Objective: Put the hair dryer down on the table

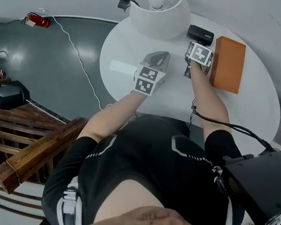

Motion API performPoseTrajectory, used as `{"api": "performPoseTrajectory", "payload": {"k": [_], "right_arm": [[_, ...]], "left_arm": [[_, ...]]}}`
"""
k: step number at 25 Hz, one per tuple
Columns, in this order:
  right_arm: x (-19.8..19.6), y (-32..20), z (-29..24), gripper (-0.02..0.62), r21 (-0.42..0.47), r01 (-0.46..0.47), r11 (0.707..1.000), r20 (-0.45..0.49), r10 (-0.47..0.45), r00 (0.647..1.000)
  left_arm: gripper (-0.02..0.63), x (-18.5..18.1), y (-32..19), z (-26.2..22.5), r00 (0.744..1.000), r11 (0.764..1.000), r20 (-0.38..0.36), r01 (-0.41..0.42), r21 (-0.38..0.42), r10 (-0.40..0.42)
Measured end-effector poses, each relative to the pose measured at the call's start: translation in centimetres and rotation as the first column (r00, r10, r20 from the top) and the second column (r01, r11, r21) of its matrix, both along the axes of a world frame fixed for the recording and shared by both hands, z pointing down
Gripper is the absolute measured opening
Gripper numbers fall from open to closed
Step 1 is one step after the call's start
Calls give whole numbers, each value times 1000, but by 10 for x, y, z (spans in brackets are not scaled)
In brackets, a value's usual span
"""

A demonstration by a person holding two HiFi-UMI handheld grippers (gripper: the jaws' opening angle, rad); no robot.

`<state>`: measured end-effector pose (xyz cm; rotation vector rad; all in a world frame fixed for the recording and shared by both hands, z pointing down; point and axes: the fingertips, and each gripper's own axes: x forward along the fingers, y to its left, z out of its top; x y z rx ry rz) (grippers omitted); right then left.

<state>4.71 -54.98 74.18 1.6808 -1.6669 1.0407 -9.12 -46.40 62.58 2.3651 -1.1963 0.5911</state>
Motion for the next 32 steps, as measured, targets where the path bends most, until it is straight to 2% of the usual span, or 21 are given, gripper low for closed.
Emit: {"api": "performPoseTrajectory", "payload": {"k": [4, 9, 13, 22, 27, 32], "right_arm": [[0, -2, 2, 273, -3, -12, 1000, -1, 12, 1000], [-1, -3, 2, 281, -5, 24, 1000, -31, -24, 999], [-2, -3, 6, 286, 6, 20, 1000, -48, -20, 999], [-10, -1, 5, 287, -9, 48, 999, -55, -49, 997], [-3, -1, 10, 334, -18, 50, 999, -75, -51, 996], [-1, 1, 6, 353, 1, 55, 999, -77, -54, 996]], "left_arm": [[32, -1, 4, -2, 1000, 1000, -10, -4, 0, 4], [32, -3, 13, -8, 1000, 1000, -22, -3, 6, 3], [32, -5, 27, -13, 999, 999, -12, -30, 29, 31], [32, -27, 55, -29, 999, 997, -3, -40, 71, 41], [32, -40, 61, -39, 1000, 996, -16, -24, 87, 26], [32, -46, 63, -51, 999, 994, -34, -13, 109, 17]]}}
